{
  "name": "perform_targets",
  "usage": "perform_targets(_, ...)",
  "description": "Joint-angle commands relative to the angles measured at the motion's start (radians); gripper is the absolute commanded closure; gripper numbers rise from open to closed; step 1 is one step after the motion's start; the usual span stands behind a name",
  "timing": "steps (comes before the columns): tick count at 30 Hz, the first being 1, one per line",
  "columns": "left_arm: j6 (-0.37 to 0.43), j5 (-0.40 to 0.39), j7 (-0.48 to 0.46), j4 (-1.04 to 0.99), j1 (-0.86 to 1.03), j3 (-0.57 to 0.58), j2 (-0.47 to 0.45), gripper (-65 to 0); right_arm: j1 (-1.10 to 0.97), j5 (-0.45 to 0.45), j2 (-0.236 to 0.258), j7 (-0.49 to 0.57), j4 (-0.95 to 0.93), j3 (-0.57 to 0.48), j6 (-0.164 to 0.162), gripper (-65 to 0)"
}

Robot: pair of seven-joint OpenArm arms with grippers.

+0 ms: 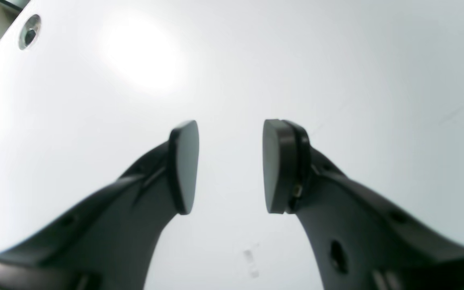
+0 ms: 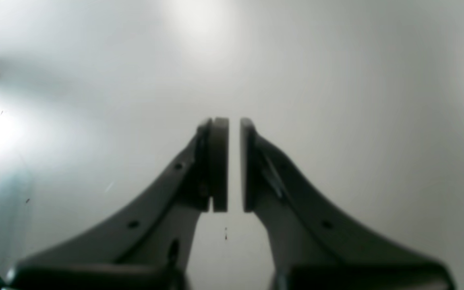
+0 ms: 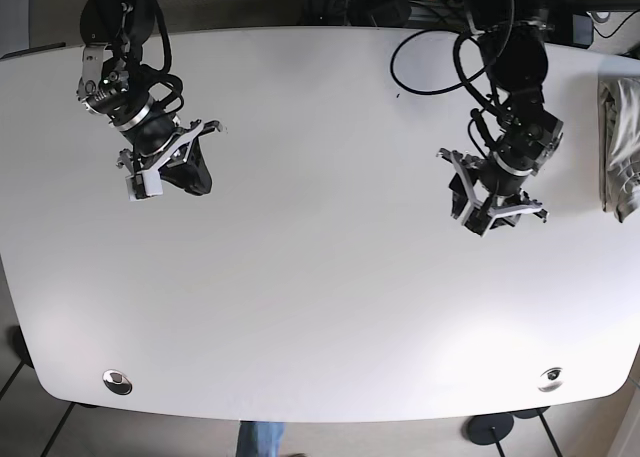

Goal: Fold the T-shirt properly

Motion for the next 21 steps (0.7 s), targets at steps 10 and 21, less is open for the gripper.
perform_targets(10, 0.215, 0.166, -0.204, 0.122, 0.22, 0.212, 0.206, -23.6, -0.017, 0.016, 0.013, 0.022, 0.015, 0.001, 0.007, -4.3)
perform_targets(21, 0.492, -0.038, -0.52, 0.142, 0.403, 0.222, 0.206, -23.7, -0.036, -0.179, 0.014, 0.027, 0.016, 0.009, 0.018, -4.3)
